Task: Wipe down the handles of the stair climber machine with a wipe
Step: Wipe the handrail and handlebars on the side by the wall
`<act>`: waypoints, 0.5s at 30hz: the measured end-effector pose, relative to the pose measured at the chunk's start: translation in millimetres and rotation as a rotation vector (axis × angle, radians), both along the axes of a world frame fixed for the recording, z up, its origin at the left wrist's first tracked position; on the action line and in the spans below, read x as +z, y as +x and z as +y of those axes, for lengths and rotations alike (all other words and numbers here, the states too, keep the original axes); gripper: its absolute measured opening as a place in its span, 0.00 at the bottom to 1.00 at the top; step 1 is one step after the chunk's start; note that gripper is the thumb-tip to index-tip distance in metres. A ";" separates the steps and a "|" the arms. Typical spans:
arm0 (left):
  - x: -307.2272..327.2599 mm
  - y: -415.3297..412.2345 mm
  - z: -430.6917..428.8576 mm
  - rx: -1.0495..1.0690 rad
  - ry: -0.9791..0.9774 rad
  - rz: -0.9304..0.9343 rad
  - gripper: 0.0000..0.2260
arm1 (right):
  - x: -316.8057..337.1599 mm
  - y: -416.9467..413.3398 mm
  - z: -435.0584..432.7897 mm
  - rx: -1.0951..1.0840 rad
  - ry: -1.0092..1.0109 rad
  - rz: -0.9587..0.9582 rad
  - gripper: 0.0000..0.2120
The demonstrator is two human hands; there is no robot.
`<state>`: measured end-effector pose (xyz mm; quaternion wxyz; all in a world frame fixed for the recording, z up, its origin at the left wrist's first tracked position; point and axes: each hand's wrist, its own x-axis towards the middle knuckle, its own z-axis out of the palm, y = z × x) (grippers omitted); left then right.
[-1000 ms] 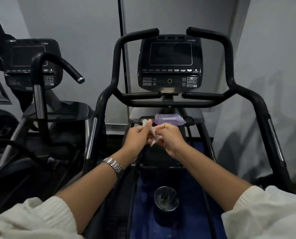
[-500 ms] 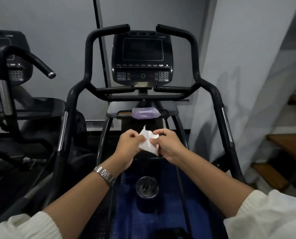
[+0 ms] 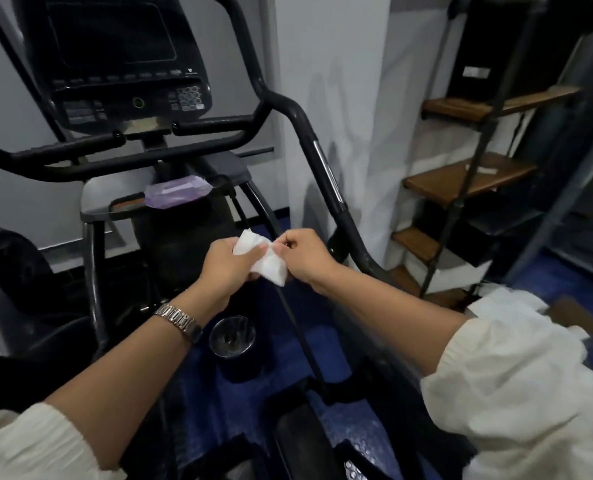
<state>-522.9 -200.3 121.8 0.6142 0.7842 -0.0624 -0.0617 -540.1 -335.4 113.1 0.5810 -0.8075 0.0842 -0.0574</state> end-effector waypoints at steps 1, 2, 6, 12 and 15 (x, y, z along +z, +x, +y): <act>-2.6 -5.4 -7.0 -0.019 0.009 -0.010 0.09 | -1.7 -6.1 -6.9 0.003 -0.029 0.010 0.10; -4.8 -11.7 -14.7 -0.040 0.017 -0.018 0.10 | -2.6 -13.6 -14.7 0.011 -0.057 0.023 0.10; -8.0 -36.7 -43.1 -0.096 0.126 -0.057 0.08 | -0.7 -47.3 -50.5 0.091 -0.150 0.079 0.05; -23.2 -88.0 -103.2 -0.073 0.119 -0.035 0.04 | -8.8 -99.8 -120.3 0.072 -0.250 0.120 0.06; -42.0 -114.1 -130.1 -0.068 0.230 -0.080 0.07 | -22.2 -125.2 -158.5 0.048 -0.263 0.122 0.04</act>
